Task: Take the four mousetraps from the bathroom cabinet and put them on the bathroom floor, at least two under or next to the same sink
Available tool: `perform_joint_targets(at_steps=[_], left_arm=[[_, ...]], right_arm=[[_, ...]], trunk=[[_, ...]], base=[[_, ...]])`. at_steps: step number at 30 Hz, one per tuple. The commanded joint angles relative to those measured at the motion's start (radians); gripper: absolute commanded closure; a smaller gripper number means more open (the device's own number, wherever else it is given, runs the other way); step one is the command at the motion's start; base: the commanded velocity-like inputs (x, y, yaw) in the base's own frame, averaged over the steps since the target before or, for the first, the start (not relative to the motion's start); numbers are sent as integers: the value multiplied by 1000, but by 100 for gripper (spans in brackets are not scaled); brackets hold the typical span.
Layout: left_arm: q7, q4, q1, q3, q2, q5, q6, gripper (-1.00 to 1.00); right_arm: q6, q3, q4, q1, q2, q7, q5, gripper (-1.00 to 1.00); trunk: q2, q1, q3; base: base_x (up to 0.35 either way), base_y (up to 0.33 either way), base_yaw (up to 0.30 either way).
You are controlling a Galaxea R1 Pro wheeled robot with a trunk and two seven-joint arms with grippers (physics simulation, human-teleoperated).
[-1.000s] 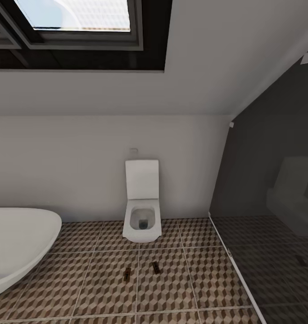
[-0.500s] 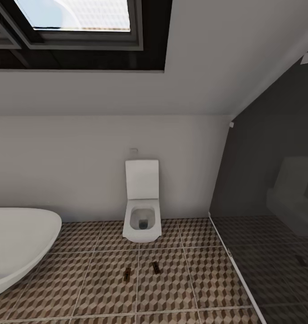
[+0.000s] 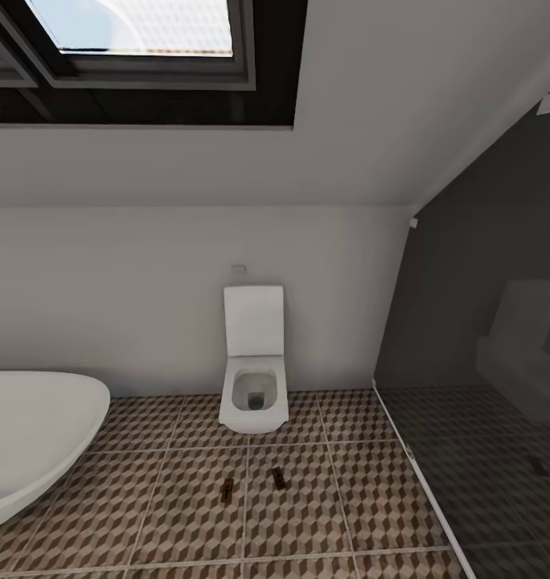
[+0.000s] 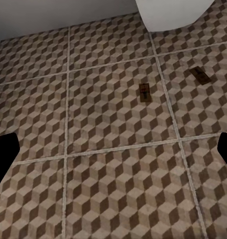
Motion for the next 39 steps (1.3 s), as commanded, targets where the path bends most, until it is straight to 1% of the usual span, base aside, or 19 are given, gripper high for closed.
perform_joint_targets(at_steps=[1, 39], left_arm=[[4, 3, -2, -9, -1, 5, -5, -100], [4, 3, -2, -9, 0, 5, -5, -100]], right_arm=[[-2, 9, 0, -1, 0, -4, -5, -100], [-3, 9, 0, -1, 0, -4, -5, -100]], trunk=[[-2, 1, -2], [-2, 1, -2]], base=[[0, 0, 0], [0, 0, 0]])
